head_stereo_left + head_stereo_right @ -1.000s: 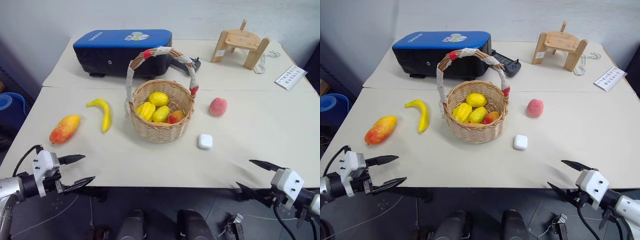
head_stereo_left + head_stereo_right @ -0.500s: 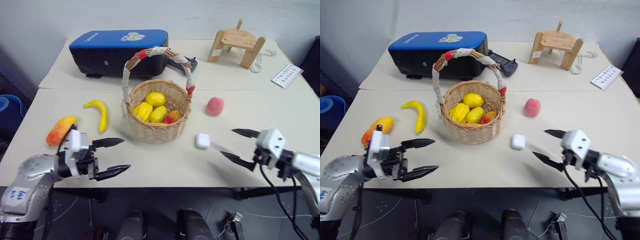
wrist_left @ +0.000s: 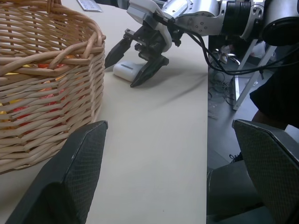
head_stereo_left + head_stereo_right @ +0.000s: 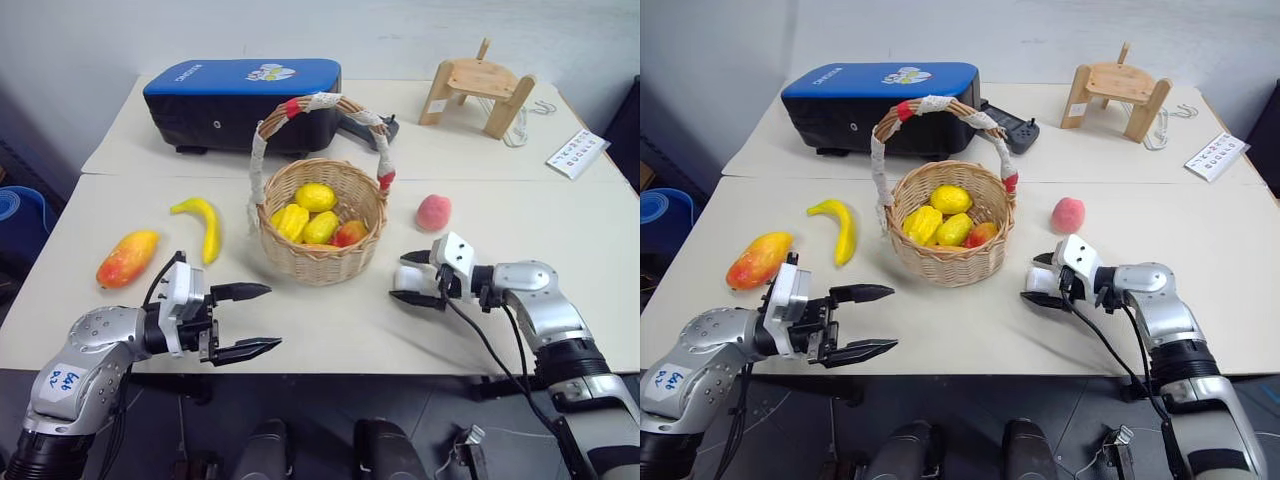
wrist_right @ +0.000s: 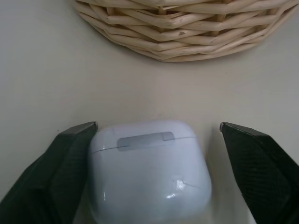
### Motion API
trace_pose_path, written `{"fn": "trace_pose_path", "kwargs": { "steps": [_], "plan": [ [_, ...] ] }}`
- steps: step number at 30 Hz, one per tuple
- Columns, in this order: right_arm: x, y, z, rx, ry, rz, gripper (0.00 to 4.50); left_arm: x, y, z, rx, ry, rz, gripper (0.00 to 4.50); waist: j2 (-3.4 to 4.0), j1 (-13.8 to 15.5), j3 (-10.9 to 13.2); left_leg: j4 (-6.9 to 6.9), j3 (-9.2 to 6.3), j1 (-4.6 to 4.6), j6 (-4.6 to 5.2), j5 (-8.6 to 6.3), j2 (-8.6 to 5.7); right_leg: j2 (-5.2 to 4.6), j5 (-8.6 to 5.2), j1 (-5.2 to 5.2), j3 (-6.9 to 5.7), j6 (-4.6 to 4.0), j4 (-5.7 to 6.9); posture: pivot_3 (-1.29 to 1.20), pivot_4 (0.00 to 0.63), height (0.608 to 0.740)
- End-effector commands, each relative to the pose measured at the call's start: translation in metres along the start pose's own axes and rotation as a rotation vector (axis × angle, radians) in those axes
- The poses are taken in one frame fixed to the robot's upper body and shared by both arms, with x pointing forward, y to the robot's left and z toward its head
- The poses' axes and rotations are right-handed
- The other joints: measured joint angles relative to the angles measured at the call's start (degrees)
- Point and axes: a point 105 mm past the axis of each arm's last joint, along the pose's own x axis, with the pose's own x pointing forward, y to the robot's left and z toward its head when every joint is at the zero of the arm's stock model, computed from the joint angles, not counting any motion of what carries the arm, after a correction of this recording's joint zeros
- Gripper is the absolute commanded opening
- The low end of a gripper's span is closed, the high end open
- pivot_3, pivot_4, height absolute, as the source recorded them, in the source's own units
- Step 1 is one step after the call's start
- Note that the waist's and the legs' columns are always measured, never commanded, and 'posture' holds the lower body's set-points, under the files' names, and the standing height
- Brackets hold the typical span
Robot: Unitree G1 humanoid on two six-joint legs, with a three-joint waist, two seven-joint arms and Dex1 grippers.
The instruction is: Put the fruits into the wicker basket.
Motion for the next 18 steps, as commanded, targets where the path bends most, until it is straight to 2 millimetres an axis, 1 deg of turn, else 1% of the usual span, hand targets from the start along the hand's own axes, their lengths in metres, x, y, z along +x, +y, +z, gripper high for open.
{"fn": "trace_pose_path", "kwargs": {
  "steps": [1,2,3,5,8,10,12,14,16,18],
  "plan": [
    [-0.007,0.004,-0.009,0.022,0.016,0.012,2.87,0.002,-0.004,0.006,0.038,0.01,-0.034,4.5,0.0,0.0,0.0,0.0,0.0,0.0,0.0,0.0,0.0,0.0,0.0,0.0,0.0,0.0,0.0,0.0,0.15,0.74],
    [-0.01,0.004,-0.008,0.021,0.012,0.005,2.83,0.003,-0.005,0.006,0.038,0.011,-0.04,4.5,0.0,0.0,0.0,0.0,0.0,0.0,0.0,0.0,0.0,-0.01,0.0,0.0,0.0,0.0,0.01,0.0,0.15,0.74],
    [-0.017,0.001,-0.01,0.028,0.013,-0.04,2.84,0.004,-0.005,0.006,0.038,0.009,-0.048,4.5,0.0,0.2,0.0,0.0,0.0,0.0,-0.01,-0.01,0.0,-0.02,0.0,-0.01,0.0,0.0,0.02,0.0,0.15,0.74],
    [-0.034,-0.004,-0.006,0.055,-0.018,-0.128,2.84,0.008,-0.005,0.009,0.045,-0.005,-0.065,4.5,0.0,0.8,0.0,0.0,-0.08,-0.02,-0.01,-0.01,-0.02,-0.06,0.0,-0.01,0.0,0.0,0.03,0.0,0.15,0.74],
    [-0.074,-0.001,0.001,0.104,-0.069,-0.25,2.84,0.015,-0.003,0.017,0.051,-0.054,-0.081,4.5,0.04,1.9,0.0,0.0,-0.24,-0.17,0.0,-0.02,-0.1,-0.12,0.0,-0.02,0.02,0.0,-0.01,0.0,0.15,0.74],
    [-0.108,-0.003,-0.003,0.148,-0.065,-0.371,2.84,0.021,-0.003,0.023,0.052,-0.088,-0.094,4.5,0.09,2.0,0.1,0.0,-0.24,-0.22,0.02,-0.03,-0.11,-0.11,0.0,-0.02,0.01,0.01,-0.1,0.0,0.15,0.74],
    [-0.148,-0.01,-0.016,0.178,-0.011,-0.535,2.84,0.028,-0.002,0.029,0.053,-0.123,-0.108,4.5,0.09,1.9,0.1,0.0,-0.14,-0.22,0.03,-0.03,-0.13,-0.06,0.01,0.01,-0.08,0.02,-0.17,0.0,0.15,0.74],
    [-0.181,-0.018,-0.03,0.188,0.045,-0.676,2.84,0.035,-0.002,0.033,0.056,-0.148,-0.122,4.5,0.09,1.8,0.1,0.01,-0.02,-0.15,0.07,-0.01,-0.14,-0.04,0.04,0.05,-0.1,0.07,-0.19,0.0,0.15,0.74],
    [-0.215,-0.033,-0.05,0.237,0.091,-0.857,2.84,0.042,-0.001,0.038,0.054,-0.177,-0.135,4.5,0.08,1.3,0.0,0.01,0.13,0.01,0.07,-0.01,-0.12,0.0,0.04,0.06,0.04,0.07,-0.25,0.0,0.15,0.74],
    [-0.234,-0.041,-0.068,0.28,0.133,-0.959,2.84,0.046,-0.001,0.039,0.056,-0.186,-0.144,4.5,0.08,0.8,0.0,0.0,0.22,0.08,0.07,0.0,-0.1,0.02,0.04,0.05,0.13,0.07,-0.21,0.0,0.15,0.74]
  ]
}}
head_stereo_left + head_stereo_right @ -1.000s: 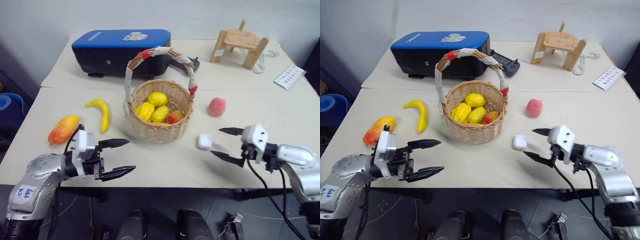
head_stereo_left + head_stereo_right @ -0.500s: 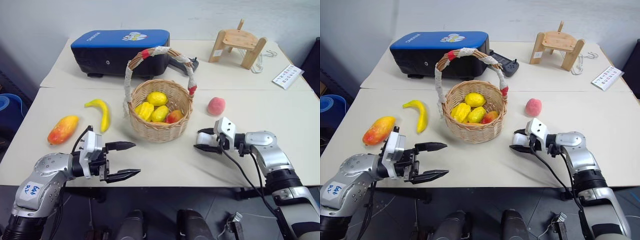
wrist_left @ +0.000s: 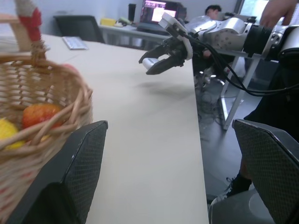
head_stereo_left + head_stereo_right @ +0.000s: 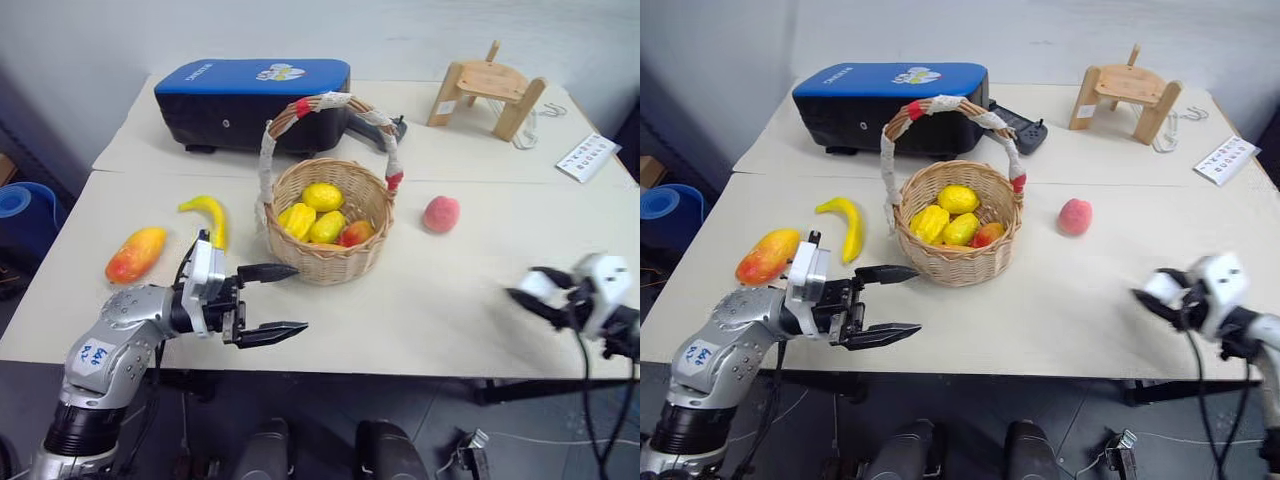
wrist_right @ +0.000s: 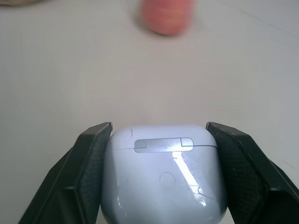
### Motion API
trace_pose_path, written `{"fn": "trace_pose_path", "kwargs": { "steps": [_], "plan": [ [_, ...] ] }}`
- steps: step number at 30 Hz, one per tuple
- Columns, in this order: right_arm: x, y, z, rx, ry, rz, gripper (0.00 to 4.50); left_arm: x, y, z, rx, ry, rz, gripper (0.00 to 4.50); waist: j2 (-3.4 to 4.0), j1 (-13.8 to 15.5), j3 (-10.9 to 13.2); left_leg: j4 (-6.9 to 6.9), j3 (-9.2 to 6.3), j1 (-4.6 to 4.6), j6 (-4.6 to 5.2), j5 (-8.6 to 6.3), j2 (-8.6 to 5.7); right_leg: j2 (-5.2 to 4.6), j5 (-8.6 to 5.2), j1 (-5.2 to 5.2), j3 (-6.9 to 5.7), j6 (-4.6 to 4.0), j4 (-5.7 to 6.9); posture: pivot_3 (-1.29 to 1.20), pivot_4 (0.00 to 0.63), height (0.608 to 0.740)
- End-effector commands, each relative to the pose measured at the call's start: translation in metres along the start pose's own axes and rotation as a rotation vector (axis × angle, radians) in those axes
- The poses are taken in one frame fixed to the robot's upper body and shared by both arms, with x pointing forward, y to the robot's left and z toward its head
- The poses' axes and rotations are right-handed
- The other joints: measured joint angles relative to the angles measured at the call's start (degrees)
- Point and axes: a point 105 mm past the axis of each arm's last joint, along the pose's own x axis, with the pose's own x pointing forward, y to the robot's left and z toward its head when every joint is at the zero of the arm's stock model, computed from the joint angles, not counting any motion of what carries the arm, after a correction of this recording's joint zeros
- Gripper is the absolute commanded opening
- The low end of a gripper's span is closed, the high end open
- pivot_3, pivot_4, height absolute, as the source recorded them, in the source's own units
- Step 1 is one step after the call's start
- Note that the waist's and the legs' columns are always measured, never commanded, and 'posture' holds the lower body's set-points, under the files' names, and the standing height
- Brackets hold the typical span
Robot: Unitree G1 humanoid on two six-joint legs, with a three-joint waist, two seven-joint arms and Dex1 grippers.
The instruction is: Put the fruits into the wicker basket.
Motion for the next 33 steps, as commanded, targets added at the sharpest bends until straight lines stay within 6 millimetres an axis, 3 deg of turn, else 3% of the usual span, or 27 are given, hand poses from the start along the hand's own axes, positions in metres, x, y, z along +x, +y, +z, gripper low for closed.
{"fn": "trace_pose_path", "kwargs": {
  "steps": [1,5,8,10,14,15,17,20,21,24,25,28,31,33],
  "plan": [
    [-0.009,-0.039,-0.015,0.025,0.035,-0.19,2.84,0.007,-0.002,0.006,0.013,-0.028,-0.027,4.5,0.0,-0.6,0.0,-0.01,0.02,0.02,-0.01,0.0,0.03,0.02,0.0,-0.01,0.02,0.0,0.01,0.0,0.15,0.74],
    [-0.004,-0.061,-0.035,0.034,0.096,-0.342,2.84,0.011,-0.003,0.004,0.019,-0.026,-0.043,4.5,0.05,-1.2,0.0,-0.05,0.13,0.01,-0.01,0.01,0.08,0.06,-0.01,-0.09,0.05,-0.01,0.01,0.0,0.15,0.74],
    [0.002,-0.057,-0.037,0.084,0.065,-0.315,3.87,0.01,-0.001,0.005,0.028,-0.025,-0.03,4.5,0.19,-1.0,0.0,-0.05,0.15,-0.01,0.01,0.03,0.06,0.03,-0.01,-0.1,0.05,-0.01,-0.01,0.0,0.15,0.74],
    [0.001,-0.06,-0.033,0.076,0.04,-0.337,4.49,0.006,0.0,0.003,0.027,-0.02,-0.013,4.5,0.19,-0.9,0.0,-0.04,0.15,-0.01,0.02,0.03,0.06,0.03,-0.01,-0.1,0.05,-0.01,-0.02,0.0,0.15,0.74],
    [-0.006,-0.06,-0.013,0.017,-0.057,-0.329,4.49,-0.002,0.001,-0.002,0.015,-0.001,0.017,4.5,0.2,-0.7,0.0,-0.02,0.13,-0.03,0.02,0.03,0.04,0.01,-0.01,-0.09,0.05,0.0,-0.02,0.0,0.15,0.74],
    [-0.006,-0.053,-0.003,-0.073,-0.081,-0.293,4.49,-0.009,0.004,-0.007,0.007,0.021,0.05,4.5,0.2,-0.6,0.0,-0.02,0.12,-0.03,0.02,0.03,0.04,0.0,-0.01,-0.09,0.05,0.0,-0.03,0.0,0.15,0.74],
    [-0.005,-0.029,0.017,-0.245,-0.147,-0.179,4.49,-0.024,0.014,-0.016,0.016,0.074,0.145,4.5,0.26,-0.7,0.0,-0.03,0.12,-0.04,0.02,0.02,0.04,0.0,-0.01,-0.1,0.05,0.0,-0.04,0.0,0.15,0.74],
    [0.001,0.018,0.037,-0.265,-0.25,-0.011,4.49,-0.047,0.021,-0.02,0.068,0.102,0.263,4.5,0.26,-1.0,0.1,-0.09,0.12,0.0,-0.05,-0.01,0.13,0.05,-0.01,-0.11,0.06,0.0,-0.07,0.0,0.15,0.74],
    [0.002,0.042,0.043,-0.271,-0.291,0.075,4.49,-0.057,0.022,-0.02,0.082,0.102,0.318,4.5,0.25,-1.1,0.1,-0.08,0.12,0.0,-0.07,-0.03,0.17,0.07,-0.01,-0.11,0.07,0.0,-0.06,0.0,0.15,0.74],
    [-0.002,0.122,0.052,-0.202,-0.392,0.381,4.49,-0.109,0.019,-0.026,0.105,0.157,0.531,4.5,0.26,-1.2,0.1,-0.17,0.09,0.03,-0.17,-0.09,0.35,-0.05,0.0,-0.09,0.09,-0.01,0.0,0.0,0.15,0.74],
    [-0.005,0.138,0.052,-0.177,-0.401,0.449,4.49,-0.124,0.018,-0.027,0.121,0.189,0.59,4.5,0.26,-1.2,0.0,-0.2,0.06,0.0,-0.2,-0.11,0.38,-0.05,0.0,-0.13,0.07,-0.02,0.01,0.0,0.15,0.74],
    [-0.008,0.168,0.058,-0.114,-0.471,0.526,4.49,-0.169,0.016,-0.026,0.146,0.221,0.787,4.5,0.25,-0.6,0.1,-0.26,0.06,0.0,-0.11,-0.2,0.32,-0.09,-0.01,-0.14,0.0,-0.03,-0.06,0.0,0.15,0.74],
    [-0.012,0.208,0.065,-0.129,-0.559,0.629,4.49,-0.237,0.007,-0.025,0.13,0.2,1.117,4.5,0.12,-0.4,0.0,-0.13,0.02,-0.01,0.11,-0.43,0.17,-0.4,-0.01,-0.08,0.03,-0.02,-0.25,0.0,0.15,0.74],
    [-0.012,0.224,0.071,-0.129,-0.612,0.647,4.49,-0.272,-0.004,-0.03,0.091,0.188,1.288,4.5,0.02,-0.7,-0.1,-0.12,-0.09,-0.01,0.23,-0.59,0.18,-0.52,-0.01,-0.06,0.08,-0.03,-0.25,0.0,0.15,0.74]
  ]
}}
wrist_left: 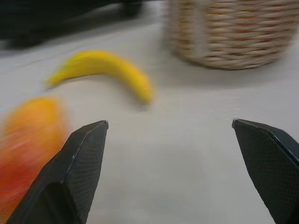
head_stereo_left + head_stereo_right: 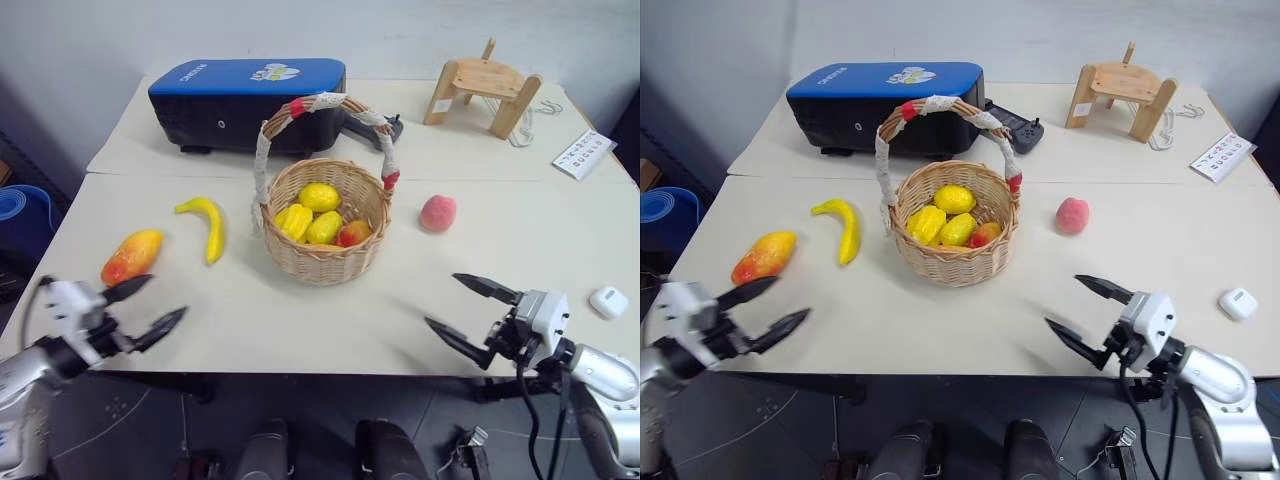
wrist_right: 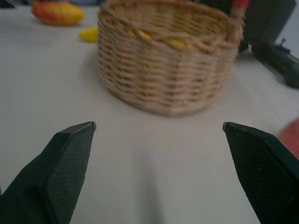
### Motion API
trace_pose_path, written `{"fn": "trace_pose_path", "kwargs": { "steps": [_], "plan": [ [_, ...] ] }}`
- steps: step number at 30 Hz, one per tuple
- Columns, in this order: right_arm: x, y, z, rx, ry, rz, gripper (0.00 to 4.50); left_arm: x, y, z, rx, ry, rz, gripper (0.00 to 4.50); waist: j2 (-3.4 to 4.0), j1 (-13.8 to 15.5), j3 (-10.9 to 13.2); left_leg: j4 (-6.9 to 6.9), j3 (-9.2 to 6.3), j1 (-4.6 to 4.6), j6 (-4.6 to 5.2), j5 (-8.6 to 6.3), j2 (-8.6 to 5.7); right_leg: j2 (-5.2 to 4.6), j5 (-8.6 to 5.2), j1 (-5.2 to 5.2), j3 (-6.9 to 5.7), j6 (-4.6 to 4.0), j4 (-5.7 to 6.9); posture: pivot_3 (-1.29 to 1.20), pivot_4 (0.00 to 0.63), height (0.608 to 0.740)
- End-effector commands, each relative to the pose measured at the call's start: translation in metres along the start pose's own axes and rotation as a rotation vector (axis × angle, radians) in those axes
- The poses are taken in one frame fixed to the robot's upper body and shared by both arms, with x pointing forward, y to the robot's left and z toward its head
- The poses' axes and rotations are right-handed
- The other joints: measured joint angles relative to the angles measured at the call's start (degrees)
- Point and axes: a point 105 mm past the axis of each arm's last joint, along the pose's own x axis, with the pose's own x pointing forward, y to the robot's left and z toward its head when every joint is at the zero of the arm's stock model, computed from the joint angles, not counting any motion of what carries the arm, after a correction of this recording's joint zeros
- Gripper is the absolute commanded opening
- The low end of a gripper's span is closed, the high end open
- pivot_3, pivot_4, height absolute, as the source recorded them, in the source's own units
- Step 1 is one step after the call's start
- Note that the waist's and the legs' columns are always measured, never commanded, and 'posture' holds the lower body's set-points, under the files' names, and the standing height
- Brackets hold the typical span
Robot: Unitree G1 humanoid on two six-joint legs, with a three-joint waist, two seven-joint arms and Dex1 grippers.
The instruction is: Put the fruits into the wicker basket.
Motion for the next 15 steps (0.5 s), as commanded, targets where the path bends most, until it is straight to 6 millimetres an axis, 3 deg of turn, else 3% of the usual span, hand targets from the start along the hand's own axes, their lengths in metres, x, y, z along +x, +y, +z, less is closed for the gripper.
{"fn": "trace_pose_path", "kwargs": {
  "steps": [1,4,7,10,15],
  "plan": [
    [0.022,0.02,0.018,-0.051,-0.119,0.036,4.49,-0.05,0.045,-0.015,-0.087,-0.002,0.335,4.5,-0.03,-0.2,0.0,0.0,0.0,0.01,-0.09,-0.05,0.01,-0.06,-0.01,-0.02,-0.03,-0.02,0.03,0.0,0.15,0.74],
    [0.036,0.029,0.027,-0.083,-0.185,0.068,4.49,-0.071,0.052,-0.027,-0.2,0.011,0.454,4.5,-0.06,-0.4,0.0,0.01,0.02,0.01,-0.26,-0.01,0.01,-0.13,-0.01,-0.09,-0.15,-0.02,0.14,0.0,0.15,0.74],
    [0.041,0.028,0.033,-0.114,-0.21,0.089,4.49,-0.066,0.05,-0.021,-0.258,-0.02,0.442,4.5,-0.31,0.0,-0.2,0.02,0.02,0.01,-0.3,-0.01,0.01,-0.18,-0.01,-0.1,-0.27,-0.02,0.17,0.0,0.15,0.74],
    [0.041,0.024,0.037,-0.128,-0.211,0.108,4.49,-0.045,0.052,0.005,-0.307,-0.079,0.376,4.5,-0.58,0.4,-0.3,0.04,-0.15,0.01,-0.57,-0.16,0.0,-0.25,-0.01,-0.05,-0.4,-0.03,0.18,0.0,0.15,0.74],
    [0.045,0.021,0.036,-0.117,-0.199,0.125,4.49,0.005,0.055,0.033,-0.257,0.052,0.215,4.5,-0.69,0.6,-0.4,0.05,-0.22,0.01,-0.69,-0.08,-0.01,-0.25,0.0,-0.02,-0.53,-0.11,0.19,0.0,0.15,0.74]
  ]
}}
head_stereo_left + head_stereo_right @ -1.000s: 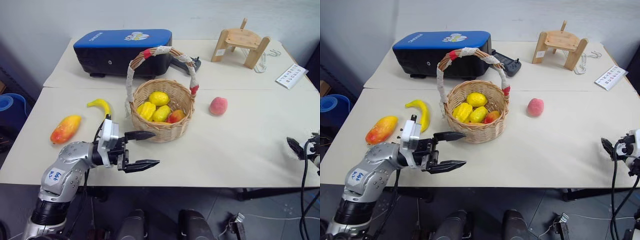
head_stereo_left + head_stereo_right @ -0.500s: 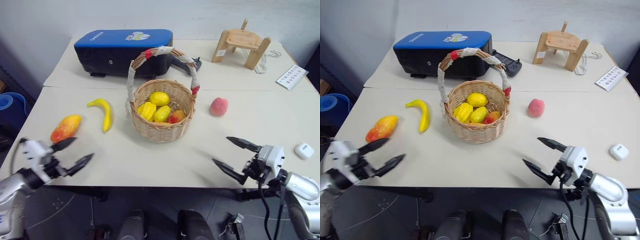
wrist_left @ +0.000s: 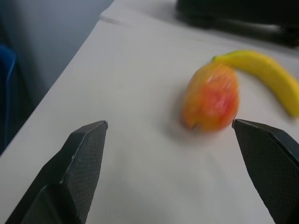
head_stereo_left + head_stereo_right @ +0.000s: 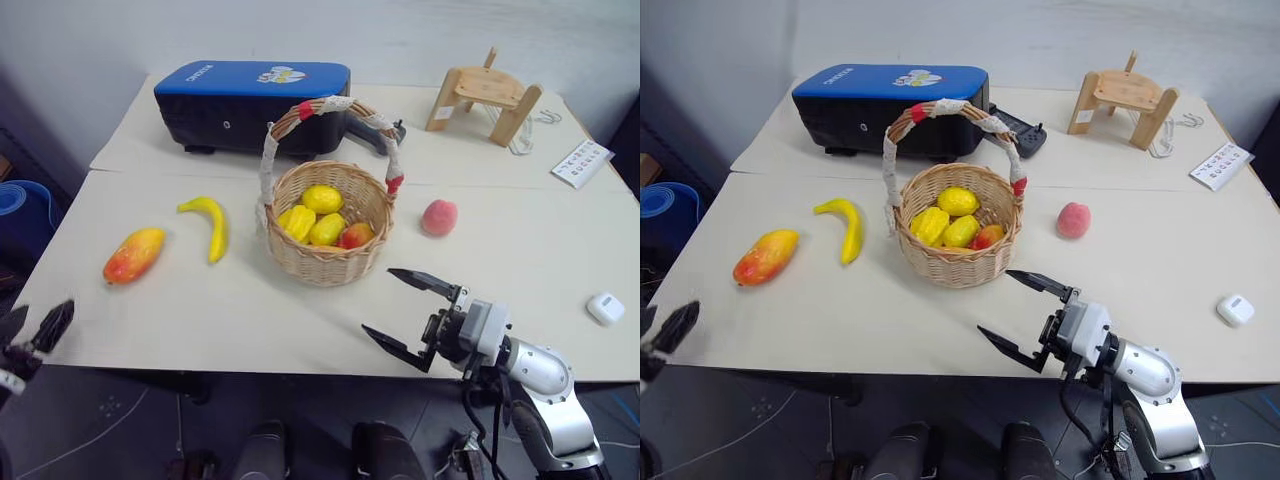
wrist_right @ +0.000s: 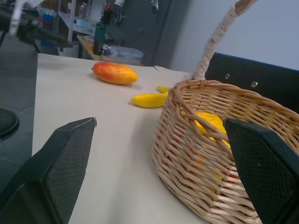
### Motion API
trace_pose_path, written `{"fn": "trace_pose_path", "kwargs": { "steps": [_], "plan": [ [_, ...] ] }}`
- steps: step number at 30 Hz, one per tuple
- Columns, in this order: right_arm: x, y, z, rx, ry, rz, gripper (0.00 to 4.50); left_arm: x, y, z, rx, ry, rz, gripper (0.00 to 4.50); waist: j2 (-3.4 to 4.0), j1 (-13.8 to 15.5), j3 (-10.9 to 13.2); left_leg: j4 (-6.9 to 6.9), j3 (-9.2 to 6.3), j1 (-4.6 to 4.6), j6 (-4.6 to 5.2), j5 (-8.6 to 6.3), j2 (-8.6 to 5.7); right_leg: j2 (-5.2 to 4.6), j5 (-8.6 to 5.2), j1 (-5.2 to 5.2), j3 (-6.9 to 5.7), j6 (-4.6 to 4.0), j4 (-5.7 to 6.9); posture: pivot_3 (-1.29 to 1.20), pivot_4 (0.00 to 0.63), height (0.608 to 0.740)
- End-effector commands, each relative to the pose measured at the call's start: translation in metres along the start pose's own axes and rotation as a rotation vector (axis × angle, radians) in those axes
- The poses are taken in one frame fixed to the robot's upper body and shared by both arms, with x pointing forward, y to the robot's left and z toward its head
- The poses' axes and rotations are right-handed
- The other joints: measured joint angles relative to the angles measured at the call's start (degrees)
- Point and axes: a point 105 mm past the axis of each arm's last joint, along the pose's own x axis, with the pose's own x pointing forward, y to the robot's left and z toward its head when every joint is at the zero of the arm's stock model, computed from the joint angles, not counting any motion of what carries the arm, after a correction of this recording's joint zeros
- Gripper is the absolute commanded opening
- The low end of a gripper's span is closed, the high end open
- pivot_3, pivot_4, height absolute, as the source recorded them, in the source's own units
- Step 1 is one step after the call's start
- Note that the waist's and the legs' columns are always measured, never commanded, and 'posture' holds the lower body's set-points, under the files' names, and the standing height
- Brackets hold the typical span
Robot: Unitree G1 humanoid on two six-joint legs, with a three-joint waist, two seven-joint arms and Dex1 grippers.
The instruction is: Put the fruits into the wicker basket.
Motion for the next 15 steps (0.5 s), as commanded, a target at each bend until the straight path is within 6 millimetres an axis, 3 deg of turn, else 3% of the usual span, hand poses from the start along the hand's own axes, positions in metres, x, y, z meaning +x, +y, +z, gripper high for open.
{"fn": "trace_pose_path", "kwargs": {
  "steps": [1,6,11,15],
  "plan": [
    [0.002,-0.003,0.009,-0.021,-0.028,0.005,4.49,0.025,-0.013,0.014,0.026,0.111,-0.076,4.5,0.09,-0.3,0.1,0.0,0.03,-0.01,0.0,0.0,0.0,0.0,0.0,-0.01,-0.03,0.0,-0.01,0.0,0.15,0.74],
    [0.005,-0.009,0.008,-0.037,-0.025,-0.01,4.49,0.056,-0.004,0.0,0.135,0.365,-0.073,4.5,0.25,-1.4,0.1,-0.06,0.14,0.03,0.22,0.07,0.02,0.14,0.0,-0.16,-0.56,0.0,0.33,0.0,0.15,0.74],
    [0.008,-0.008,0.009,-0.039,-0.031,-0.01,4.49,0.072,-0.005,-0.023,0.14,0.526,-0.114,4.5,0.25,-2.3,0.1,-0.15,0.21,0.01,0.2,0.07,0.17,0.55,0.01,-0.21,-1.05,0.01,0.44,0.0,0.15,0.74],
    [0.007,-0.009,0.01,-0.043,-0.028,-0.03,4.5,0.076,-0.003,-0.025,0.18,0.558,-0.134,3.58,0.24,-2.2,0.1,-0.15,0.21,0.0,0.21,0.05,0.18,0.56,0.02,-0.23,-1.1,0.04,0.43,0.0,0.15,0.74]
  ]
}}
